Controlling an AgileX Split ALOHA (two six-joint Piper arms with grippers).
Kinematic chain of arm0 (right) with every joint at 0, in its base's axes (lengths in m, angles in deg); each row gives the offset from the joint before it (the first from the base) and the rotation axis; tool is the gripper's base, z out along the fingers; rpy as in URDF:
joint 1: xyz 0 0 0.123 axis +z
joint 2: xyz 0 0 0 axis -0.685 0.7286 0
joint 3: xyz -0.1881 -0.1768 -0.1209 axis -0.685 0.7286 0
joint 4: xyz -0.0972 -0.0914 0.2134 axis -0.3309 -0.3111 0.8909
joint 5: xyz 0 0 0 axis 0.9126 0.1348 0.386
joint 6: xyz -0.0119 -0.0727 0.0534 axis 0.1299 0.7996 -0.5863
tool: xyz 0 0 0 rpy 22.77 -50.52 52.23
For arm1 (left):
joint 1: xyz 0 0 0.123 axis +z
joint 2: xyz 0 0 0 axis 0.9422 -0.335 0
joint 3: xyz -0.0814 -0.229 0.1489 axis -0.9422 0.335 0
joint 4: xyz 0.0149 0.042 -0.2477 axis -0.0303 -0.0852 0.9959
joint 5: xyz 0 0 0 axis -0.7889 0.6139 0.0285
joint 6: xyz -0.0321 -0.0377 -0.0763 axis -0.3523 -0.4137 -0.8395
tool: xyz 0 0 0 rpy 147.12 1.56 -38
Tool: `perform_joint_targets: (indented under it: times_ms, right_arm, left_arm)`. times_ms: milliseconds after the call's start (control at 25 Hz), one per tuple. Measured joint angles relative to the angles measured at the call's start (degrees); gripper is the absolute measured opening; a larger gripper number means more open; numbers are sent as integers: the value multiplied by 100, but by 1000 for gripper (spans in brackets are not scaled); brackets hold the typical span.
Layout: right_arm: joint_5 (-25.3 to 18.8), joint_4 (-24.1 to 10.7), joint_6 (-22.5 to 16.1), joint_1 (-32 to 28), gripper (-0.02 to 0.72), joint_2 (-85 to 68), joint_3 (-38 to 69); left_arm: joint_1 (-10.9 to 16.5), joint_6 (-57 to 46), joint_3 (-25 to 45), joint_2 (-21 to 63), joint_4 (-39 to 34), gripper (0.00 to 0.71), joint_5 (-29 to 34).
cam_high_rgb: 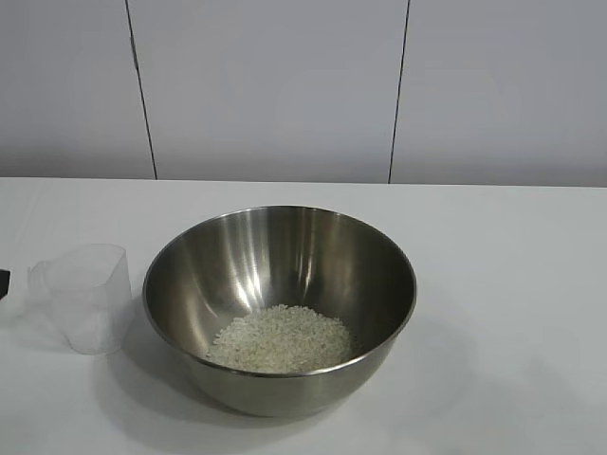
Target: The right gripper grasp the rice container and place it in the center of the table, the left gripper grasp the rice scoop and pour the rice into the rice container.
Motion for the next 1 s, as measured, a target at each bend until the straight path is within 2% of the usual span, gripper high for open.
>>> perform_joint_targets:
  times_ms: [80, 160, 320, 440, 480, 600, 760, 840, 920, 1000]
  right_arm:
    - [0, 0, 0, 0, 557, 0, 0]
    - [0, 0, 0, 0, 557, 0, 0]
    - [0, 0, 0, 0, 557, 0, 0]
    - [0, 0, 0, 0, 557, 0, 0]
    - [0, 0, 0, 0, 557, 0, 0]
    - [0, 0, 0, 0, 557, 0, 0]
    - [0, 0, 0, 0, 557, 0, 0]
    - [0, 0, 0, 0, 557, 0, 0]
    - [0, 0, 0, 0, 557, 0, 0]
    - [0, 0, 0, 0, 557, 0, 0]
  left_arm:
    - [0, 201, -355, 421, 11, 657, 820]
    - [0, 345, -814, 843, 82, 657, 1944]
    - [7, 482, -2274, 1528, 148, 657, 4848]
    - [196, 482, -3577, 1609, 148, 657, 6911]
    - [344, 458, -3998, 1609, 148, 657, 7507]
    - [991, 384, -4991, 1592, 148, 657, 8713]
    - [2182, 368, -5931, 1581, 143, 657, 9940]
    - [2789, 366, -6196, 1588, 137, 657, 10323]
    - [3234, 406, -6306, 1690, 130, 657, 10530]
    - [3531, 608, -6312, 1927, 231, 657, 10571]
